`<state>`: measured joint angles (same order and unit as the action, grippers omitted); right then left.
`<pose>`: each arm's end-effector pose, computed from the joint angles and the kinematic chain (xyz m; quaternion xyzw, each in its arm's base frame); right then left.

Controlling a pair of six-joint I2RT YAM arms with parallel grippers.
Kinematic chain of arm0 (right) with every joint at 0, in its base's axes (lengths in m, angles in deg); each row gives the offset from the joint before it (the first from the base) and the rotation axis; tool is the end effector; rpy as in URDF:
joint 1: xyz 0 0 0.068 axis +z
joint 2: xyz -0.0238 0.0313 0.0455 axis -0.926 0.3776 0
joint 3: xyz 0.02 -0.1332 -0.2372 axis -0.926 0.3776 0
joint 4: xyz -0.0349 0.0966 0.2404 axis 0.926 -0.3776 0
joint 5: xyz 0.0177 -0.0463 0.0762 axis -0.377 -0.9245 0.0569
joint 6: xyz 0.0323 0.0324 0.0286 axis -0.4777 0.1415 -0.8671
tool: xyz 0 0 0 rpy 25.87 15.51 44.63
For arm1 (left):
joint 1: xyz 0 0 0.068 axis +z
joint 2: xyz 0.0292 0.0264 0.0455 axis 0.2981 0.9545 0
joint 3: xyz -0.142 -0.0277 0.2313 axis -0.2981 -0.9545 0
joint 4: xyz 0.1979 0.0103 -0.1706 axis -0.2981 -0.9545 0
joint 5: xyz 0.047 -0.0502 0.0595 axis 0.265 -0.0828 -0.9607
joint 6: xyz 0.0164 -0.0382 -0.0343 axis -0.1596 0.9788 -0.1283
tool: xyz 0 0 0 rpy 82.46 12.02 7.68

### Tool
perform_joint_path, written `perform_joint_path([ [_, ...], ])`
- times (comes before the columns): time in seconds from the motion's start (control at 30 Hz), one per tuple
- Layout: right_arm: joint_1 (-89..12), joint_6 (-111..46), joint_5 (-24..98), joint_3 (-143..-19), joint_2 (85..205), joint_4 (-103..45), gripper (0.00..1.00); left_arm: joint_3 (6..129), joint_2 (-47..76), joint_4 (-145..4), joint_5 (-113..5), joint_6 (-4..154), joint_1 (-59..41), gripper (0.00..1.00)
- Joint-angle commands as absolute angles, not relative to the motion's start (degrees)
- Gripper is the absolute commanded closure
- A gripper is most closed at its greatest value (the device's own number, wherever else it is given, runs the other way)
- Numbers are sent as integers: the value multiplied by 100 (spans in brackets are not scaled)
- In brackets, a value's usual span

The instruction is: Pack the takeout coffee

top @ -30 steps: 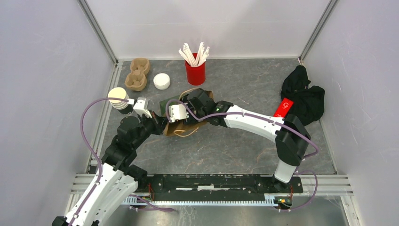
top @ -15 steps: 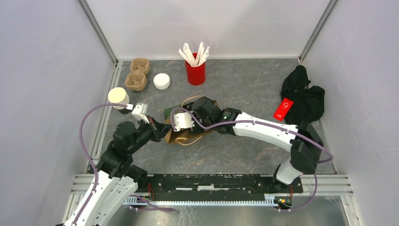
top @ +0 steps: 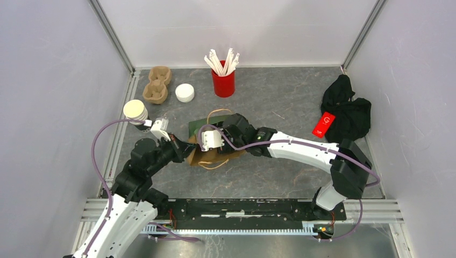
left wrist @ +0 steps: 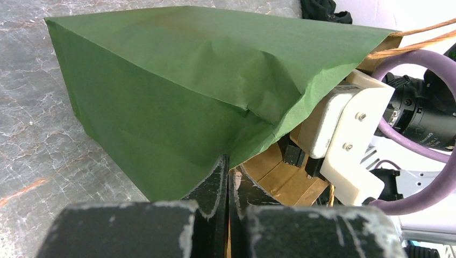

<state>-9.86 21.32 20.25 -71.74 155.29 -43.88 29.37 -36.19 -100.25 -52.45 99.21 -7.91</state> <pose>0.1940 0.2988 0.2574 -0.6985 0.5776 -0.0358 0.4209 0.1026 -0.0552 0.2890 -0.0229 0.8101 -0.3560 0.4652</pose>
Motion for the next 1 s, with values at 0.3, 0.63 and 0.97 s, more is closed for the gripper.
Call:
perform_joint_path([
  [0.3,-1070,1735,2161,-7536,15724,-4963,57,3687,-3002,-10417,-5153,10156,-817,98],
  [0.63,-924,567,2205,-8452,15996,-6539,55,5031,-2049,-11337,-5006,10079,-814,98],
  [0.97,-924,-211,2536,-8719,16267,-7275,55,5817,-1391,-12570,-5329,10464,-806,98],
])
